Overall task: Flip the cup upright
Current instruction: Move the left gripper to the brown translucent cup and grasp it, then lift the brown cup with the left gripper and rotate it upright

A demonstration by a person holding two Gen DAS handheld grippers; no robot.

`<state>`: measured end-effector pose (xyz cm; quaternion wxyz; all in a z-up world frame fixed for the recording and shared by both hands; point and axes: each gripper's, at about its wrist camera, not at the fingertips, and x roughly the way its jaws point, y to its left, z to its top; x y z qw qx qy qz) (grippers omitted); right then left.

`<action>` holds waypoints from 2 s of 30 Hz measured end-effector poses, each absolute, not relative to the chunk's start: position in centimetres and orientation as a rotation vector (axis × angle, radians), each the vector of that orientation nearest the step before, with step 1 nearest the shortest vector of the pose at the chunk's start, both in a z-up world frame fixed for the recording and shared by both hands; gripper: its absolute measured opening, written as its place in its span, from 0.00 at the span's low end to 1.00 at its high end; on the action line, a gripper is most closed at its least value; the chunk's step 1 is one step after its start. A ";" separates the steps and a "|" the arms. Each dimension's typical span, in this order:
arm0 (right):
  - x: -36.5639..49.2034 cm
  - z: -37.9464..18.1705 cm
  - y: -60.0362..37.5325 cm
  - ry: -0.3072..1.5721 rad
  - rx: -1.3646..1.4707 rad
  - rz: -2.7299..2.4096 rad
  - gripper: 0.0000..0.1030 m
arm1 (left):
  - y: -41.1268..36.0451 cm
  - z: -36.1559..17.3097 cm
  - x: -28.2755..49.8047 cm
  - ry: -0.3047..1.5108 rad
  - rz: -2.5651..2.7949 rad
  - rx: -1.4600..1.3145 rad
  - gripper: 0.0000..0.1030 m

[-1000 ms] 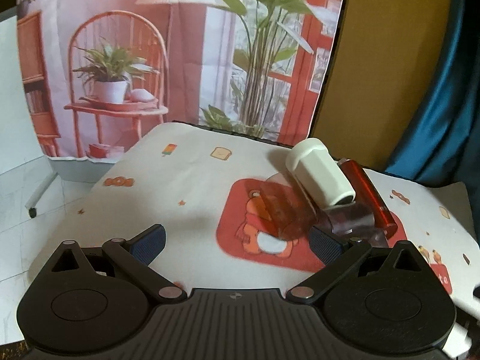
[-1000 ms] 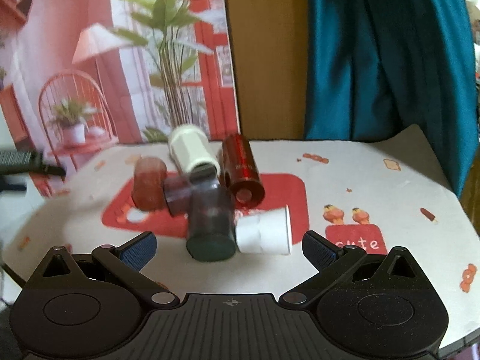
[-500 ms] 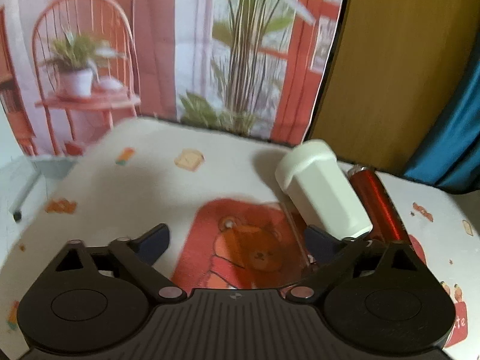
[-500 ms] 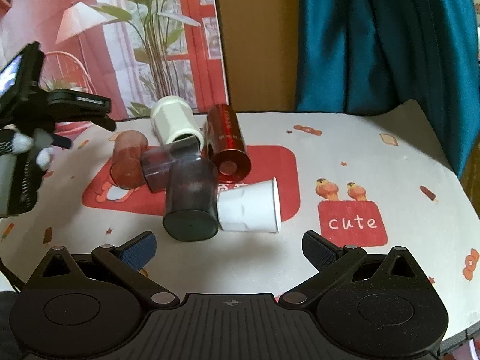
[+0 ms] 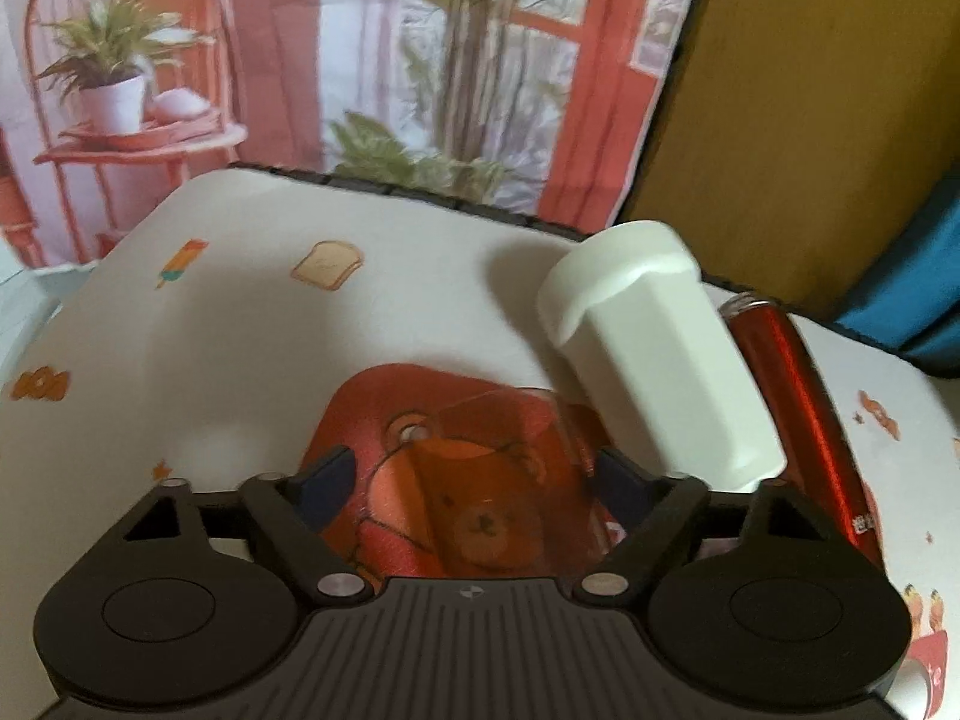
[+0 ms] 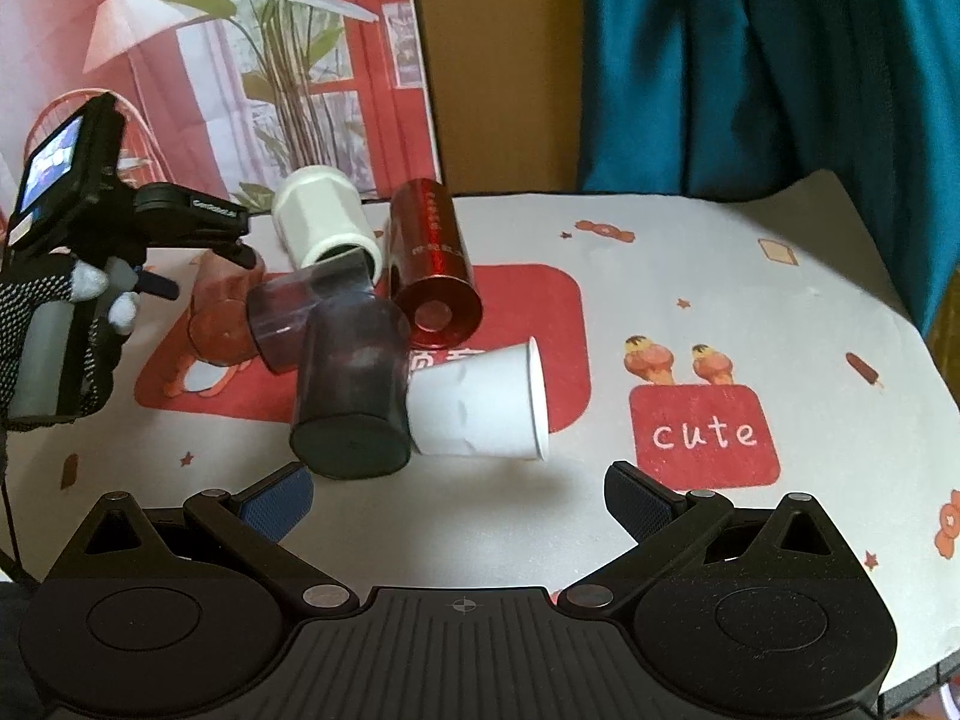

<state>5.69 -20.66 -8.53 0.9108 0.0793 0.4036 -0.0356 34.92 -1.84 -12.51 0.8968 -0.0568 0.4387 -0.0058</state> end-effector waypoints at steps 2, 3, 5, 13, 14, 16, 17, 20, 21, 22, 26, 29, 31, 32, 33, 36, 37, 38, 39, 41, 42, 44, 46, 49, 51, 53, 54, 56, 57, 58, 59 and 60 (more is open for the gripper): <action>5.7 -8.6 -20.7 0.835 0.167 -0.075 1.00 | -1.8 -12.3 34.5 0.887 -0.047 -0.136 0.65; 5.7 -8.6 -20.6 0.836 0.167 -0.074 1.00 | -1.8 -12.3 34.3 0.887 -0.044 -0.127 0.64; 5.6 -8.5 -20.4 0.833 0.167 -0.066 1.00 | -1.6 -12.1 33.7 0.888 -0.040 -0.134 0.62; 4.7 -8.1 -19.5 0.815 0.179 -0.040 1.00 | 0.8 -11.7 30.0 0.928 -0.038 -0.212 0.62; 4.5 -8.1 -19.4 0.812 0.181 -0.040 1.00 | 0.8 -11.6 29.2 0.931 -0.035 -0.214 0.62; 4.0 -8.2 -19.4 0.805 0.188 -0.042 1.00 | 0.7 -11.6 27.3 0.940 -0.041 -0.226 0.62; 3.8 -8.3 -19.4 0.804 0.188 -0.044 1.00 | 0.8 -11.7 26.4 0.948 -0.050 -0.237 0.62; 3.2 -8.6 -19.4 0.806 0.197 -0.043 1.00 | 0.0 -11.7 23.4 0.945 -0.059 -0.217 0.62; 3.0 -8.6 -19.3 0.805 0.200 -0.041 1.00 | -0.4 -11.6 22.6 0.944 -0.062 -0.206 0.62; 2.8 -8.6 -19.2 0.803 0.199 -0.036 1.00 | -0.9 -11.6 21.9 0.943 -0.064 -0.193 0.62; 1.8 -7.9 -18.8 0.777 0.181 -0.019 1.00 | -2.4 -11.6 20.5 0.949 -0.077 -0.181 0.62; 1.1 -7.5 -19.2 0.770 0.181 -0.025 1.00 | -3.5 -11.7 19.6 0.968 -0.105 -0.194 0.62; 0.7 -7.5 -19.7 0.771 0.190 -0.038 1.00 | -4.5 -11.7 18.8 0.972 -0.120 -0.174 0.62; 0.5 -7.5 -19.9 0.770 0.197 -0.046 1.00 | -4.7 -11.6 18.2 0.969 -0.127 -0.162 0.62; 0.4 -7.5 -20.2 0.767 0.202 -0.052 1.00 | -5.1 -11.7 17.9 0.968 -0.133 -0.153 0.62; 0.1 -7.6 -20.6 0.762 0.218 -0.064 1.00 | -5.8 -11.8 17.1 0.976 -0.161 -0.147 0.62; 0.1 -7.6 -20.6 0.761 0.219 -0.065 1.00 | -5.9 -11.8 17.0 0.981 -0.172 -0.148 0.62; 0.1 -7.5 -20.6 0.758 0.217 -0.063 1.00 | -6.0 -11.8 16.9 0.986 -0.184 -0.148 0.62; 0.1 -7.5 -20.6 0.755 0.215 -0.062 1.00 | -6.1 -11.8 16.8 0.991 -0.196 -0.151 0.62; 0.1 -7.4 -20.5 0.755 0.211 -0.059 1.00 | -6.2 -12.0 16.6 1.001 -0.206 -0.160 0.62; 0.2 -7.5 -20.4 0.758 0.211 -0.060 1.00 | -6.4 -12.1 16.6 1.002 -0.209 -0.162 0.62; 0.2 -7.5 -20.3 0.763 0.211 -0.061 1.00 | -6.3 -12.1 16.6 1.007 -0.218 -0.167 0.63; 0.2 -7.4 -20.3 0.761 0.217 -0.052 1.00 | -6.1 -12.1 16.8 1.018 -0.236 -0.179 0.64; 0.4 -7.1 -20.3 0.762 0.228 -0.041 1.00 | -5.1 -12.1 16.9 1.030 -0.261 -0.214 0.74; 0.7 -7.0 -20.4 0.780 0.243 -0.036 1.00 | -4.3 -11.6 16.6 1.004 -0.240 -0.210 0.88; 1.2 -7.0 -20.3 0.798 0.247 -0.035 1.00 | -3.3 -10.5 16.0 0.941 -0.219 -0.202 0.89; 1.5 -7.0 -20.1 0.807 0.240 -0.030 1.00 | -2.7 -9.9 15.7 0.913 -0.219 -0.194 0.90; 2.3 -7.0 -19.4 0.824 0.214 -0.008 1.00 | -1.5 -8.5 14.9 0.848 -0.211 -0.163 0.91; 2.6 -6.9 -18.9 0.829 0.201 0.007 1.00 | -1.0 -7.8 14.6 0.818 -0.204 -0.144 0.95; 3.0 -6.8 -18.3 0.831 0.188 0.023 1.00 | -0.3 -7.2 14.1 0.784 -0.191 -0.119 0.99; 3.4 -6.7 -17.8 0.829 0.177 0.043 1.00 | 0.4 -6.6 13.6 0.752 -0.170 -0.095 1.00; 3.7 -6.5 -17.3 0.826 0.178 0.060 1.00 | 1.0 -6.2 13.1 0.725 -0.149 -0.074 1.00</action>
